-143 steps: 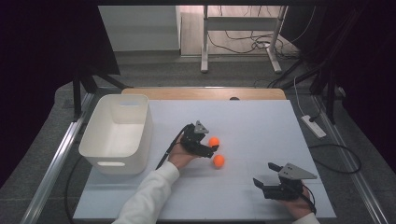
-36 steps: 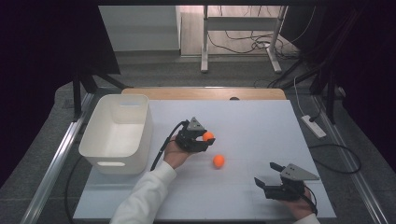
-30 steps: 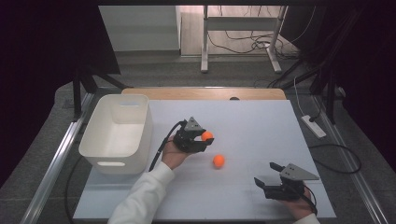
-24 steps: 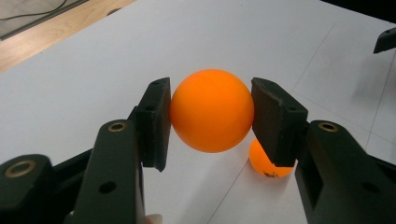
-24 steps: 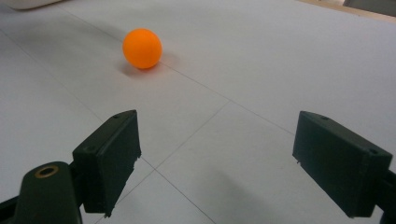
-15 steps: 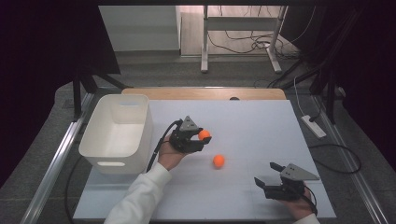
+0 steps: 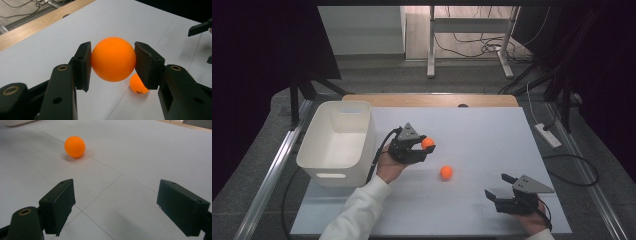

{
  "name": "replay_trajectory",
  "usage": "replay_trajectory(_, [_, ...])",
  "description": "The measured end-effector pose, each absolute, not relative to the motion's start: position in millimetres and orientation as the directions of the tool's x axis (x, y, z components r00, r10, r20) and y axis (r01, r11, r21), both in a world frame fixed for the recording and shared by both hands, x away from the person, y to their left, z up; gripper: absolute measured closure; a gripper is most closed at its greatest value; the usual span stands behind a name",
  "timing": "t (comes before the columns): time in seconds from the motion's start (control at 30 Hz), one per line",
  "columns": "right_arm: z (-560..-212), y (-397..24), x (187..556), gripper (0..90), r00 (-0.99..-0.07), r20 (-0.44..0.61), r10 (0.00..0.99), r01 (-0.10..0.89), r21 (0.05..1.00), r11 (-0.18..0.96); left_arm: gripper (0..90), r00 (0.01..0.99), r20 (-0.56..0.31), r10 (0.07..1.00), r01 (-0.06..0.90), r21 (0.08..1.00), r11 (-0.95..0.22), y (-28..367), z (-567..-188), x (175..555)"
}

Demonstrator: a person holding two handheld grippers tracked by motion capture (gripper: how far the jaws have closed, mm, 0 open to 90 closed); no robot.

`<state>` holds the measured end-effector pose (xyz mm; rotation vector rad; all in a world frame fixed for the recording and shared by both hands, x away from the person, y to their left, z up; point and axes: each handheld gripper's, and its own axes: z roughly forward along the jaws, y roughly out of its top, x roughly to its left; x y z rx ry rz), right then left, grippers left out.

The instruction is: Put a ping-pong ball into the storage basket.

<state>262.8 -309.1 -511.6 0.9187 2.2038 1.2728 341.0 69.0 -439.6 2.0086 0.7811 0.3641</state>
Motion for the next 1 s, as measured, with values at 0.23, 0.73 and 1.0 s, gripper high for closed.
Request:
replay_trajectory(0.23, [-512.1, -308.0, 262.7, 14.9, -0.688, -0.039, 0.724, 0.329, 0.873, 0.359, 50.0, 0.755, -0.046, 0.654, 0.373, 0.85, -0.371, 71.4, -434.1, 338.6])
replay_trajectory(0.73, [-511.5, -308.6, 262.0, 14.9, -0.688, -0.04, 0.725, 0.326, 0.875, 0.357, 50.0, 0.749, -0.036, 0.661, 0.344, 0.874, -0.342, 81.0, -417.5, 332.2])
replay_trajectory(1.0, [-511.6, -308.5, 262.1, 14.9, -0.687, -0.043, 0.725, 0.324, 0.875, 0.359, 50.0, 0.745, -0.038, 0.665, 0.335, 0.884, -0.326, 85.9, -411.7, 330.8])
